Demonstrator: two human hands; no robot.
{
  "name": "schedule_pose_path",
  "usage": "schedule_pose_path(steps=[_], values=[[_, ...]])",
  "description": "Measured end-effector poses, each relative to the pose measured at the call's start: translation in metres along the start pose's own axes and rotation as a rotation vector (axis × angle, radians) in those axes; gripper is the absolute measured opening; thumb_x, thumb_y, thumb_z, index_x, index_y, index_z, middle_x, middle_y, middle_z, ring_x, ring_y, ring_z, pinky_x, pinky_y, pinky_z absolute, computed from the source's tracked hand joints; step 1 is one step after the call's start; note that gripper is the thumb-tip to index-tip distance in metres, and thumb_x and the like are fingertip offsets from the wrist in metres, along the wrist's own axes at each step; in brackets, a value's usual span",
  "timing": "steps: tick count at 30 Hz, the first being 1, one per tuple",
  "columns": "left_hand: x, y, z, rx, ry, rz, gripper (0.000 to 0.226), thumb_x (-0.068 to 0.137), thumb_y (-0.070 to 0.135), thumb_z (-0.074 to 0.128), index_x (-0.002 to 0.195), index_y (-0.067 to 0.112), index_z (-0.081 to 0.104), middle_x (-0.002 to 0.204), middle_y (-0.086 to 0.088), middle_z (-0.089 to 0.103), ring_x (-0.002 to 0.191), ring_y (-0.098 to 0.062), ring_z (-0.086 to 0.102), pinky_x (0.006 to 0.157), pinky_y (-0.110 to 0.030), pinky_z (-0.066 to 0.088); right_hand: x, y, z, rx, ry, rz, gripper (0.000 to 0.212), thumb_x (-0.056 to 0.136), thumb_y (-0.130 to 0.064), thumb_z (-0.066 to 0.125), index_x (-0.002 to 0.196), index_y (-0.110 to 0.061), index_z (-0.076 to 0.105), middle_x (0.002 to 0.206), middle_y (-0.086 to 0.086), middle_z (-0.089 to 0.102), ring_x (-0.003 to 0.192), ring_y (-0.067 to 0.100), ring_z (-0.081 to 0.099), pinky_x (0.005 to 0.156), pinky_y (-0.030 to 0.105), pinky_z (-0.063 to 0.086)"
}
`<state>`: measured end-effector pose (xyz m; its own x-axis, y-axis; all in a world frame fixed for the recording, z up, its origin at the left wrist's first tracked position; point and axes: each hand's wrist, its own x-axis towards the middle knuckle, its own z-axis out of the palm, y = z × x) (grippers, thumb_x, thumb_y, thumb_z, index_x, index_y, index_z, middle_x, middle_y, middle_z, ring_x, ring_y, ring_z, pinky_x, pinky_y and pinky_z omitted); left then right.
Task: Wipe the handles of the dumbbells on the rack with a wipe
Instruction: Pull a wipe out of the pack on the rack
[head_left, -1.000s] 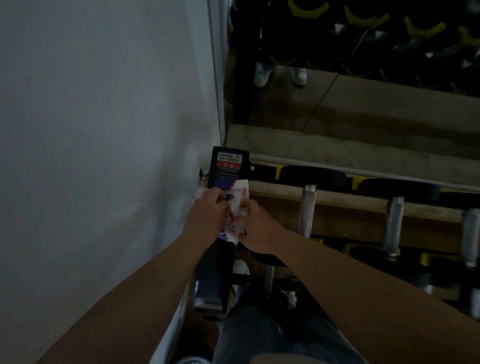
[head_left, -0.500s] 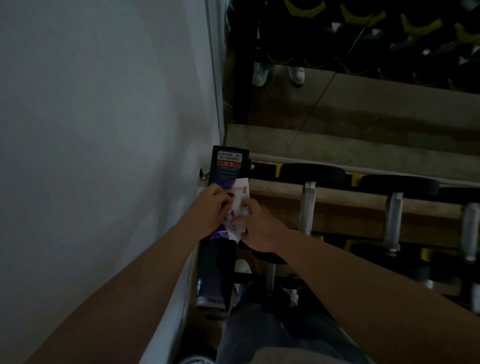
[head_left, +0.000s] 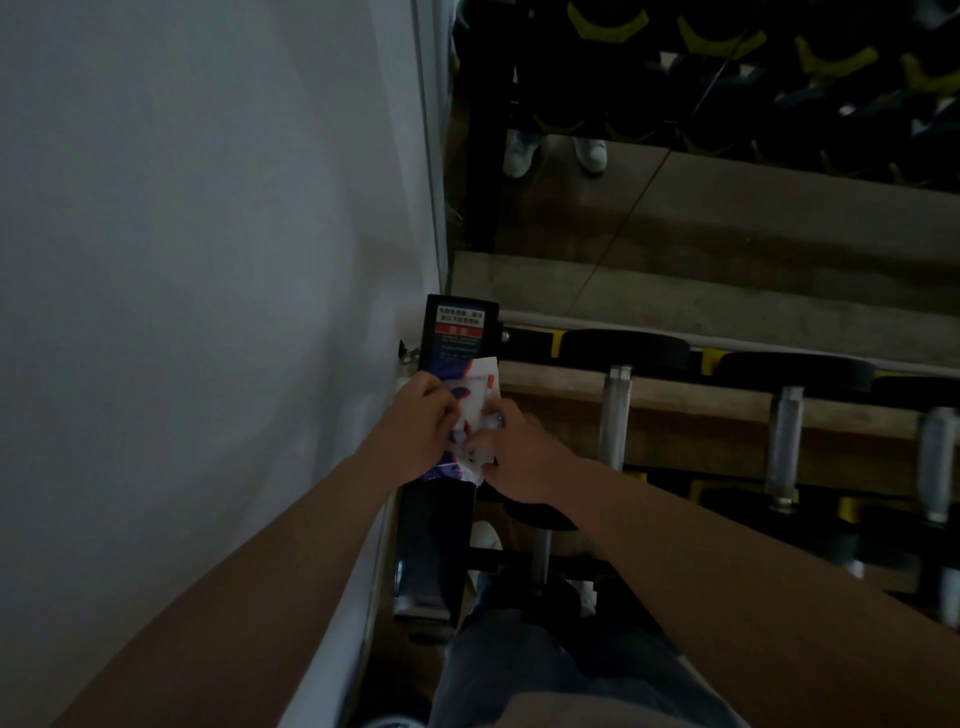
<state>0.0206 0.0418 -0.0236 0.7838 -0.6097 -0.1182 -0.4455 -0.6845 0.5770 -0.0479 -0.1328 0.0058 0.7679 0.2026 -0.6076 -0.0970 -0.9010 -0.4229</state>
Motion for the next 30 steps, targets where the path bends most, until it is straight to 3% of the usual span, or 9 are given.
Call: schedule_pose_path(steps=[5, 8, 11, 16, 19, 21, 26, 30], values=[[0.001, 0.003, -0.006, -0.087, -0.003, -0.043, 0.009, 0.099, 0.007, 0.051, 0.093, 0.013, 0.056, 0.099, 0.002, 0.048, 0.085, -0.011, 0.049, 0.081, -0.031, 0.046, 0.000, 0.000, 0.000, 0.008, -0.001, -0.005, 0.047, 0.094, -0.025, 0.063, 0.138, -0.037, 0.051, 0.161, 0.003, 0.008, 0.140, 0.034, 0.027, 0.114, 0.042, 0.037], [0.002, 0.006, -0.009, -0.198, 0.011, -0.176, 0.006, 0.105, 0.017, 0.045, 0.100, 0.019, 0.048, 0.087, 0.010, 0.050, 0.075, -0.002, 0.052, 0.065, -0.018, 0.039, -0.001, 0.001, 0.001, 0.023, 0.009, -0.013, 0.050, 0.093, -0.024, 0.065, 0.139, -0.035, 0.050, 0.160, 0.002, 0.008, 0.137, 0.033, 0.030, 0.111, 0.041, 0.039], [0.002, 0.011, -0.011, -0.293, -0.032, -0.272, 0.002, 0.104, 0.022, 0.048, 0.106, 0.023, 0.048, 0.092, 0.008, 0.058, 0.076, 0.003, 0.056, 0.060, -0.010, 0.039, 0.000, -0.001, 0.001, 0.034, 0.014, -0.006, 0.046, 0.093, -0.024, 0.064, 0.137, -0.035, 0.052, 0.159, 0.002, 0.009, 0.136, 0.034, 0.031, 0.111, 0.042, 0.039], [0.000, 0.014, -0.007, -0.374, 0.029, -0.315, 0.035, 0.092, 0.021, 0.070, 0.126, 0.017, 0.062, 0.107, 0.007, 0.062, 0.090, -0.010, 0.062, 0.077, -0.015, 0.045, 0.004, -0.004, -0.002, 0.055, 0.016, 0.018, 0.035, 0.097, -0.032, 0.060, 0.131, -0.033, 0.056, 0.155, 0.004, 0.016, 0.137, 0.030, 0.030, 0.114, 0.040, 0.036], [0.001, 0.014, -0.008, -0.356, 0.080, -0.402, 0.014, 0.095, 0.026, 0.065, 0.108, 0.023, 0.069, 0.096, 0.007, 0.065, 0.081, -0.009, 0.061, 0.066, -0.011, 0.042, 0.006, -0.002, -0.002, 0.002, 0.000, 0.014, 0.030, 0.097, -0.036, 0.059, 0.127, -0.037, 0.059, 0.155, 0.003, 0.015, 0.138, 0.031, 0.029, 0.115, 0.041, 0.034], [0.002, 0.012, -0.010, -0.386, 0.119, -0.462, 0.006, 0.097, 0.026, 0.062, 0.097, 0.023, 0.067, 0.092, 0.003, 0.067, 0.080, -0.012, 0.061, 0.066, -0.016, 0.044, 0.007, -0.002, -0.002, -0.013, -0.003, 0.016, 0.032, 0.096, -0.035, 0.059, 0.128, -0.037, 0.058, 0.154, 0.003, 0.015, 0.137, 0.032, 0.030, 0.115, 0.042, 0.035], [0.003, 0.006, -0.016, -0.917, 0.351, -0.633, 0.012, 0.100, 0.019, 0.056, 0.092, 0.026, 0.063, 0.096, 0.000, 0.066, 0.094, -0.021, 0.064, 0.085, -0.041, 0.056, 0.007, -0.004, 0.000, 0.025, 0.010, 0.047, 0.035, 0.096, -0.033, 0.059, 0.131, -0.033, 0.057, 0.155, 0.004, 0.019, 0.136, 0.034, 0.034, 0.112, 0.046, 0.038], [0.006, 0.010, -0.031, -1.261, 0.548, -0.764, 0.020, 0.103, 0.033, 0.052, 0.112, 0.016, 0.059, 0.099, -0.001, 0.061, 0.088, -0.014, 0.062, 0.070, -0.032, 0.056, 0.006, -0.003, 0.001, -0.068, -0.002, 0.008, 0.045, 0.093, -0.037, 0.064, 0.135, -0.032, 0.048, 0.153, 0.006, 0.014, 0.133, 0.033, 0.034, 0.110, 0.044, 0.041]])
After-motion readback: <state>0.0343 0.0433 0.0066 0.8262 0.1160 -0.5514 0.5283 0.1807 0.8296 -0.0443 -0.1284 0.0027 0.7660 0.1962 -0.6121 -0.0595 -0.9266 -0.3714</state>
